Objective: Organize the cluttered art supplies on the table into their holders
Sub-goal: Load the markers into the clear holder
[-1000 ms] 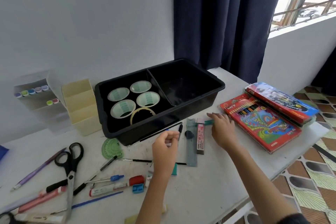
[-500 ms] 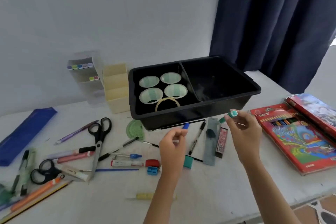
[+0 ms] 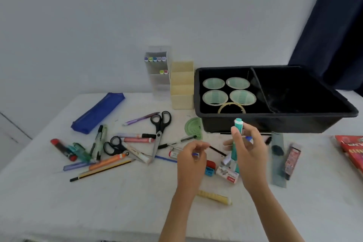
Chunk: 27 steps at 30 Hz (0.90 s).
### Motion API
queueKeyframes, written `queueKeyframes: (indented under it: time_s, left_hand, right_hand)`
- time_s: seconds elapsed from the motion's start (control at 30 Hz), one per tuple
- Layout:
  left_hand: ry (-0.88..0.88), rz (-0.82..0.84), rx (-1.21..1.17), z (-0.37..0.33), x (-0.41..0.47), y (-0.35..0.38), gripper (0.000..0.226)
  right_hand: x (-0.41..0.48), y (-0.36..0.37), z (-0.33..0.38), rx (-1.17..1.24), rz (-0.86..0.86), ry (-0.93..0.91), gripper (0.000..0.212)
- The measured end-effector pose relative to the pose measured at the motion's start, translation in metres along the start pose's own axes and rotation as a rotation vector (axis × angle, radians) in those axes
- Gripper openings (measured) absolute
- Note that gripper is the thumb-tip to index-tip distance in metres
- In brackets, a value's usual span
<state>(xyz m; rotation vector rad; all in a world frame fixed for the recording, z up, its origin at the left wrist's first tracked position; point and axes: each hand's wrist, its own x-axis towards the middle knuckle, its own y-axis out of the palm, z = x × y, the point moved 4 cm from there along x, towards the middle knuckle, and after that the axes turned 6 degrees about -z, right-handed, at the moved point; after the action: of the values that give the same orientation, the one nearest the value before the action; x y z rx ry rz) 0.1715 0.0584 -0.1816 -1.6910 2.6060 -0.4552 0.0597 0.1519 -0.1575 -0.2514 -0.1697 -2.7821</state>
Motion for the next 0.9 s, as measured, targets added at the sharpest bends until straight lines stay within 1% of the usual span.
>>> queueKeyframes:
  time_s: [0.03,0.1,0.2,0.27,0.43,0.47,0.57,0.67,0.73,0.83,0.9]
  left_hand:
    - [-0.001,0.042,0.040,0.001,0.000,-0.008,0.024]
    - [0.006,0.195,0.129,0.004,-0.003,-0.017,0.023]
    - [0.020,0.409,0.220,0.010,-0.014,-0.025,0.011]
    - [0.013,0.465,0.234,0.013,-0.022,-0.026,0.014]
    - [0.037,0.555,0.262,0.019,-0.035,-0.022,0.033]
    - [0.044,0.571,0.276,0.020,-0.037,-0.020,0.035]
    - [0.082,0.590,0.311,0.026,-0.040,-0.015,0.036]
    - [0.134,0.575,0.299,0.029,-0.044,-0.013,0.026]
    - [0.135,0.546,0.240,0.026,-0.044,-0.015,0.020]
    - [0.076,0.492,0.095,0.020,-0.040,-0.024,0.013]
    - [0.067,0.418,0.002,0.014,-0.034,-0.032,0.017]
  right_hand:
    - [-0.004,0.007,-0.001,0.018,0.031,0.025,0.021]
    - [-0.008,0.016,-0.005,0.022,0.059,0.058,0.018]
    - [-0.010,0.021,-0.012,-0.048,0.079,0.095,0.023]
    - [-0.011,0.021,-0.016,-0.062,0.106,0.149,0.026]
    - [-0.025,0.011,-0.024,-0.054,0.181,0.243,0.016]
    - [-0.028,0.009,-0.025,-0.032,0.184,0.270,0.017]
    - [-0.037,0.003,-0.027,-0.001,0.171,0.348,0.025]
    - [-0.042,-0.002,-0.028,-0.044,0.173,0.339,0.026]
    - [-0.043,-0.005,-0.027,-0.039,0.176,0.338,0.027]
    - [-0.040,-0.003,-0.022,-0.008,0.183,0.338,0.029]
    - [-0.038,0.002,-0.019,0.012,0.192,0.346,0.028]
